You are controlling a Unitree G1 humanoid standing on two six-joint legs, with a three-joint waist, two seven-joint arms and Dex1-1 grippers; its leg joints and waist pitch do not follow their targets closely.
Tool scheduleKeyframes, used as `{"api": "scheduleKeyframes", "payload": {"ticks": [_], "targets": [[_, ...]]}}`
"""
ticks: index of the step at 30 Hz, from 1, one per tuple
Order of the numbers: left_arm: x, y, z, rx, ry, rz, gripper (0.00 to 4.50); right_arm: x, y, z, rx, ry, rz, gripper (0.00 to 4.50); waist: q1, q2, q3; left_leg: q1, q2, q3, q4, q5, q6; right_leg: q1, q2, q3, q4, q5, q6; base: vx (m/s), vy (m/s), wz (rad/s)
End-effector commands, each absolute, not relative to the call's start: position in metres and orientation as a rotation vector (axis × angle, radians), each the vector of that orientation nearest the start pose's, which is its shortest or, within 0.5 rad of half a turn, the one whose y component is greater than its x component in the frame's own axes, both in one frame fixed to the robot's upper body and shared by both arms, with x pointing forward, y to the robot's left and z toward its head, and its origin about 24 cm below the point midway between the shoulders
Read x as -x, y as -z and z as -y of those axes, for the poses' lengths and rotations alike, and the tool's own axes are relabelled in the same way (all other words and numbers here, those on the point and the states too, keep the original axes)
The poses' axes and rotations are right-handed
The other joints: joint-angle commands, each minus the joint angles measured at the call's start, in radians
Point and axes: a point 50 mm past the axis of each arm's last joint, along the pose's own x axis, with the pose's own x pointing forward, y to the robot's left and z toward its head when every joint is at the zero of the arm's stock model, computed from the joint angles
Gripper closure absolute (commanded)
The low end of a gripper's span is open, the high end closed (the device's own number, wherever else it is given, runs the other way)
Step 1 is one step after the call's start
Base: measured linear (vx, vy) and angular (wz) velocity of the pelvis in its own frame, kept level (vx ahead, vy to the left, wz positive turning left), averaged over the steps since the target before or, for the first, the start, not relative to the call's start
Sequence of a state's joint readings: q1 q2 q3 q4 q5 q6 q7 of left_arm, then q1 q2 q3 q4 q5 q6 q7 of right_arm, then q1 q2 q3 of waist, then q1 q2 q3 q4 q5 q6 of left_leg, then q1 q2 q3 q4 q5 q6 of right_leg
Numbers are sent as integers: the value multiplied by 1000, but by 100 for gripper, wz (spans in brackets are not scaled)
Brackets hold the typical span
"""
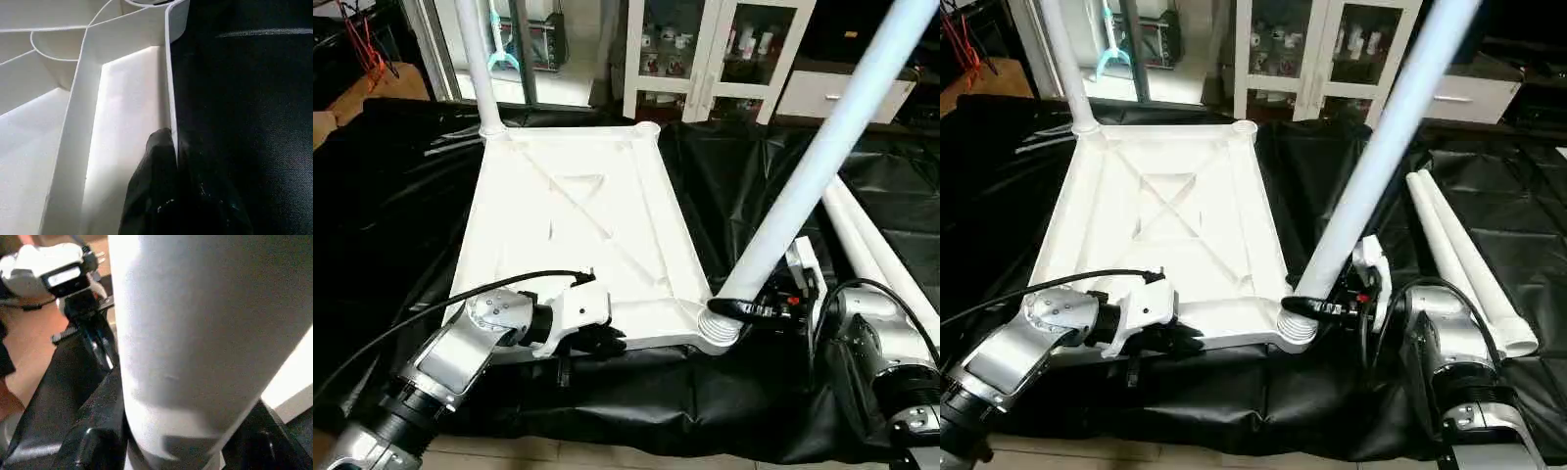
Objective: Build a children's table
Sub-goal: Insert table leg to table base
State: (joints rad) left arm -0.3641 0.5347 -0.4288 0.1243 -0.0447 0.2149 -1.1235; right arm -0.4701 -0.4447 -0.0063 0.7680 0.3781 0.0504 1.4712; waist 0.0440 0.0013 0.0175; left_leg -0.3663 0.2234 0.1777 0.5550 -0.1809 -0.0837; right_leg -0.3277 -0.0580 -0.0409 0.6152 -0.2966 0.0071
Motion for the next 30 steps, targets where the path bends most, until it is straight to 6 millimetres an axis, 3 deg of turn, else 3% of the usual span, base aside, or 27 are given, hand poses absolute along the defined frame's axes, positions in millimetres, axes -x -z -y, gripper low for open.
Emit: {"api": "scheduleKeyframes", "payload": {"ticks": [1, 6, 14, 23, 30], "targets": [[-261, -46, -130, -542, 1455, -477, 450, -278, -11, 229, -216, -1107, -434, 262, -9, 10, -21, 19, 21, 0, -53, -151, 35, 8, -55, 31, -70, 195, -237, 0, 0, 0], [-261, -45, -132, -550, 1440, -482, 450, -271, -8, 228, -174, -1171, -472, 262, -8, 10, -24, 16, 18, 1, -48, -110, 49, 12, -54, 30, -64, 257, -236, 0, 0, 0], [-260, -44, -131, -545, 1448, -486, 450, -257, 4, 225, 39, -1315, -600, 262, -9, 9, -30, 18, 18, -1, -43, -94, 57, 14, -52, 28, -60, 300, -229, 0, 0, 0], [-259, -43, -131, -552, 1448, -492, 450, -255, 10, 216, 178, -1374, -603, 262, -13, 5, -34, 18, 17, -3, -43, -123, 50, 16, -52, 27, -61, 284, -228, 0, 0, 0], [-259, -43, -130, -556, 1448, -492, 450, -248, 14, 213, 174, -1402, -605, 262, -17, 4, -35, 18, 18, -4, -44, -135, 53, 16, -51, 27, -62, 266, -228, 0, 0, 0]]}}
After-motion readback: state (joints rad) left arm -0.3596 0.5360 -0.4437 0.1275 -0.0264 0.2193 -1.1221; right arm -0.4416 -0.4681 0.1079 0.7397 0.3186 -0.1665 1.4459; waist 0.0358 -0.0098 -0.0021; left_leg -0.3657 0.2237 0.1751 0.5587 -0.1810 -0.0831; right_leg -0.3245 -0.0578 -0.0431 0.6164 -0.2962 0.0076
